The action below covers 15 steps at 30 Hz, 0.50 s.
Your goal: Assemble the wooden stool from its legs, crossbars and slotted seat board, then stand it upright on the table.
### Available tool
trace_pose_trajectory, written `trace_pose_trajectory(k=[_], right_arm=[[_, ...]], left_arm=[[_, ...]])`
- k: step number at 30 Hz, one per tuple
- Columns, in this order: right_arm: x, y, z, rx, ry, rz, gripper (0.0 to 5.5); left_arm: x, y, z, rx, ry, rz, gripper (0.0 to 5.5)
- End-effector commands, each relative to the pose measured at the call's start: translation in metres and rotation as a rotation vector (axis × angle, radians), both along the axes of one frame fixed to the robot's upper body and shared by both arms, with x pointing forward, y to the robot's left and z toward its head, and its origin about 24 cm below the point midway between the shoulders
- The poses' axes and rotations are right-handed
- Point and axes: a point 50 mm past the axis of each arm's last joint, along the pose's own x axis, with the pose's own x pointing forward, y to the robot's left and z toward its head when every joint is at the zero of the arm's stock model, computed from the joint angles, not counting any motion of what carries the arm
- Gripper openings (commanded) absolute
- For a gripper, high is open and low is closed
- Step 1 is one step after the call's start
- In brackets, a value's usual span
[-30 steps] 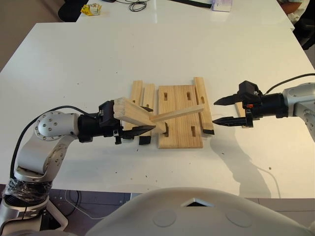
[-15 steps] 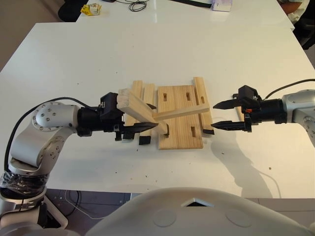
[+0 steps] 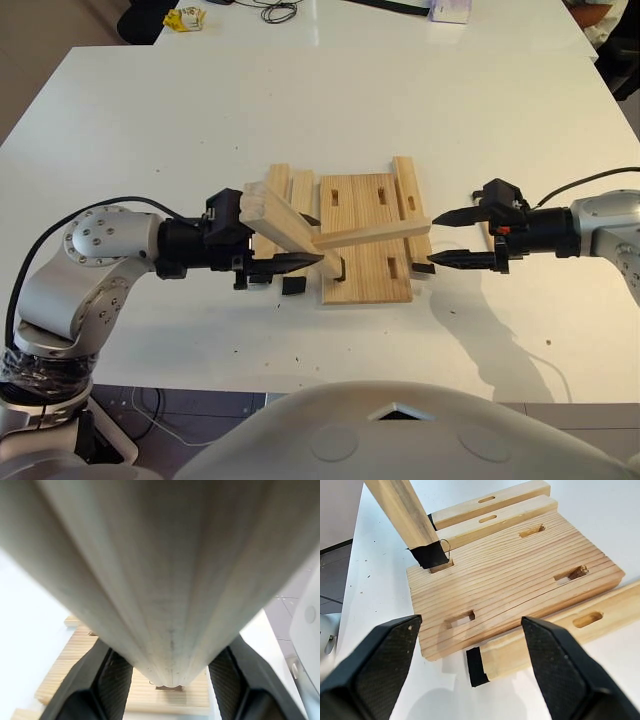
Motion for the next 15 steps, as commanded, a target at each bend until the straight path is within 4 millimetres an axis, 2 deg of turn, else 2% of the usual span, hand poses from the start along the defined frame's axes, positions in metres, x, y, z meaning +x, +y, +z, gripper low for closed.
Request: trace_pose_trajectory(k=[1,15], right_arm=[[-0.0029,0.0011,0.001,0.011,-0.002,-0.003,3.67],[-0.0077,0.0031,-0.0015,0.025,0.007,-0.021,3.67]], left_arm=[[0.0043,0.0046,0.0018,0.023,-0.016,0.042,2.06],[-0.0011,0.002,-0.0028,0.026,0.014,0.031,2.06]])
